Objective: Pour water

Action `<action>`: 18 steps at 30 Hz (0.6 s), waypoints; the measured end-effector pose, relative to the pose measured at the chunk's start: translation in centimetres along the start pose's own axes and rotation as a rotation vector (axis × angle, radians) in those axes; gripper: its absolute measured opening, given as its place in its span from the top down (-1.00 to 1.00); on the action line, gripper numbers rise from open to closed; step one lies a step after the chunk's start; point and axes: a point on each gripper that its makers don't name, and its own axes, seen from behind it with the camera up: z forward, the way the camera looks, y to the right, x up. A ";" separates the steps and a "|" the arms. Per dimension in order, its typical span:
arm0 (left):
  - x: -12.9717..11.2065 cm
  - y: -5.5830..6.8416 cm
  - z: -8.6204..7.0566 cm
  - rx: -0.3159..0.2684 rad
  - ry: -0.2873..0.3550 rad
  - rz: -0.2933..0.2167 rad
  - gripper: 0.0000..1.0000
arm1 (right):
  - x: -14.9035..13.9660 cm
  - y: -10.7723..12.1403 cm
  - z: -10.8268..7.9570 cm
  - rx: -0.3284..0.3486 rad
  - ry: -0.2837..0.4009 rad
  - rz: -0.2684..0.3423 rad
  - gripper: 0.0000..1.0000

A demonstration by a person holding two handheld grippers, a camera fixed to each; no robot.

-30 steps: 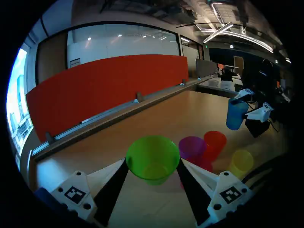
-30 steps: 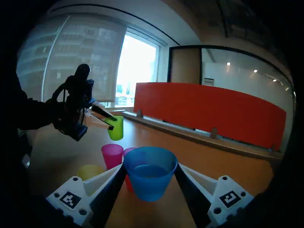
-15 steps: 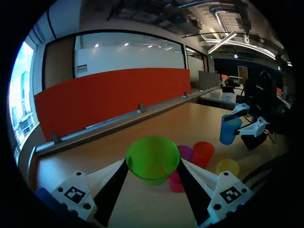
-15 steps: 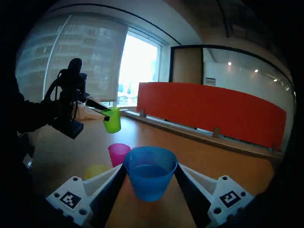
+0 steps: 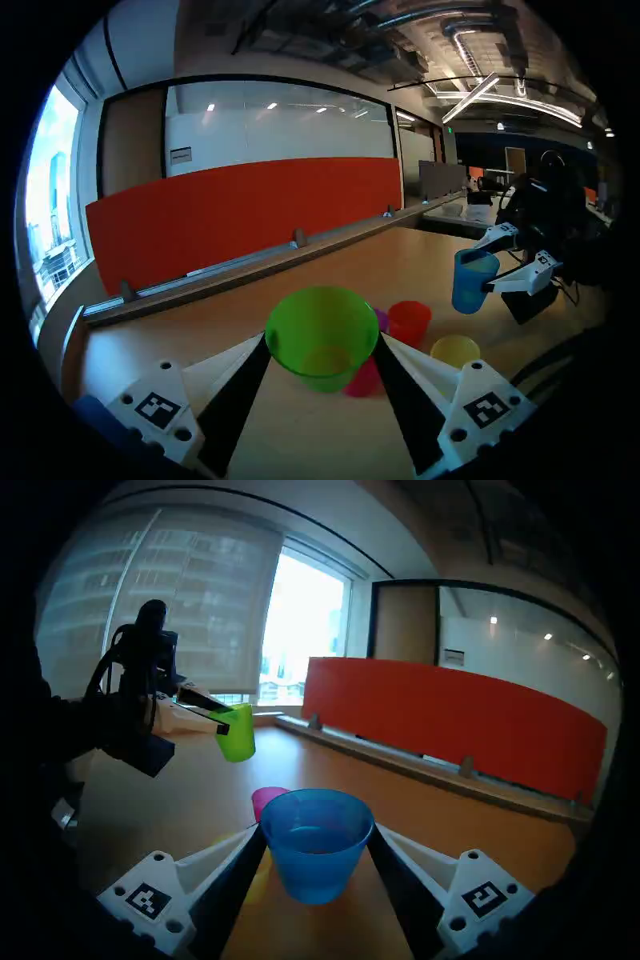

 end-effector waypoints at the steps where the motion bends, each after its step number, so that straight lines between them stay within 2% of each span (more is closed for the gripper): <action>1: 0.0 0.2 -0.2 0.002 0.004 -0.001 -0.74 | 0.1 -0.2 0.0 0.003 0.003 0.000 -0.81; 14: -0.2 2.2 -3.3 0.005 0.043 -0.043 -0.75 | 1.1 -2.7 0.2 0.032 0.025 0.006 -0.81; 18: -0.5 3.3 -4.1 -0.011 0.044 -0.053 -0.75 | 1.2 -3.4 0.2 0.043 0.028 0.005 -0.82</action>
